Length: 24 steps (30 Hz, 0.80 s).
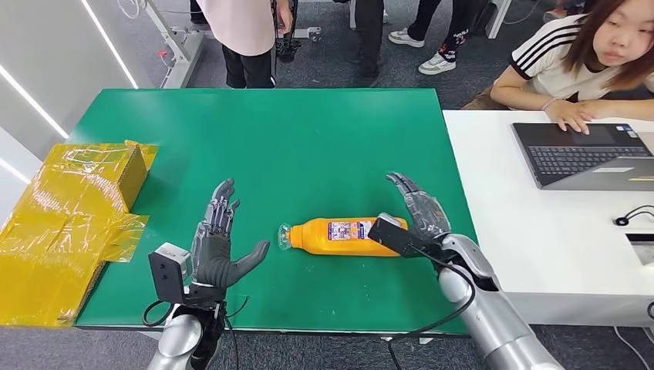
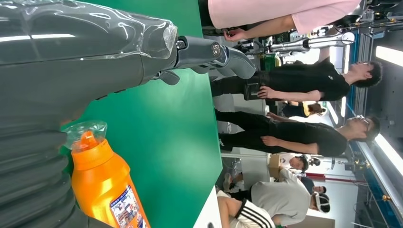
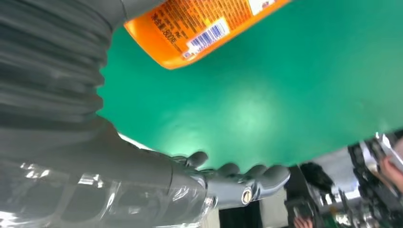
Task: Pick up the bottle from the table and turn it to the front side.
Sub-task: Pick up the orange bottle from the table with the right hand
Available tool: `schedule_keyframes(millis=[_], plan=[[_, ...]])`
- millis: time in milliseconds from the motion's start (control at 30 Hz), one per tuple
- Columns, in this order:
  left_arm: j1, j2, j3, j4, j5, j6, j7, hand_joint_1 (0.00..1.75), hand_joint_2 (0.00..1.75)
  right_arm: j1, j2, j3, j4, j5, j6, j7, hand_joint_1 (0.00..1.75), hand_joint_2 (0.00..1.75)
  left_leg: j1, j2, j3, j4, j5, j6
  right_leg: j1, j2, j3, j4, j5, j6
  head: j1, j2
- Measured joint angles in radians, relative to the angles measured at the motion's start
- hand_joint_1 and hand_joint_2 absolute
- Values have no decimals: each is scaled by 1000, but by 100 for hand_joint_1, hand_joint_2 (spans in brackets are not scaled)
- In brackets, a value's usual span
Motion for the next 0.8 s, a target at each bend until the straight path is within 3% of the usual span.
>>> schedule_keyframes(millis=[233, 467, 800], plan=[[-17, 0, -1, 20, 1, -9, 0, 0, 175, -111, -1, 62, 140, -172, 208, -63, 0, 175, 0, 0, 0, 0, 1, 0, 0, 0, 0, 0, 0, 0, 0, 0], [-31, 0, -3, 41, 3, -11, 0, 0, 175, -184, 0, 116, 224, -219, 272, -78, 0, 175, 0, -1, 0, 0, 1, 0, 0, -1, 0, 0, 0, 0, 0, 0], [-49, -7, -5, 49, 14, 3, 14, 0, 175, -328, 3, 293, 288, -305, 468, -28, 0, 175, 0, 0, 0, 0, 1, 0, 0, 0, 0, 1, 0, 0, 0, 0]])
